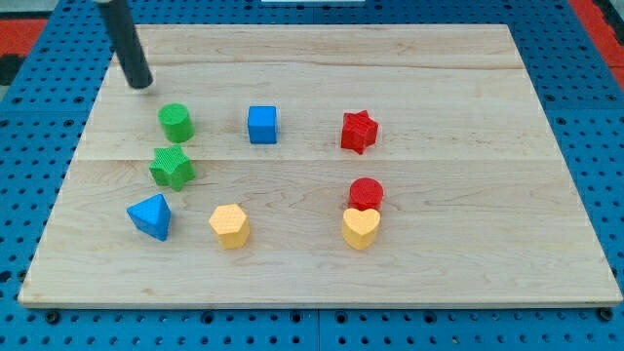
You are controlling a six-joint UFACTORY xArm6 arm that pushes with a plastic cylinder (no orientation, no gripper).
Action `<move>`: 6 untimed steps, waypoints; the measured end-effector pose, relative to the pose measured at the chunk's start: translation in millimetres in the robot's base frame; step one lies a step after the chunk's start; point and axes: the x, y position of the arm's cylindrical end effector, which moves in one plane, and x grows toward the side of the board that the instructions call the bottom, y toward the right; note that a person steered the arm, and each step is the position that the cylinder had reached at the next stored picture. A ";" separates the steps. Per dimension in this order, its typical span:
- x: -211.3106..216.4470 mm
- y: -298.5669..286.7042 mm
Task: Place the green star in between the blue cube and the green star
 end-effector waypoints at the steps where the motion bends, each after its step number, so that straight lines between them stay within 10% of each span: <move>1: 21.0 10.7; 6: 53.9 225.0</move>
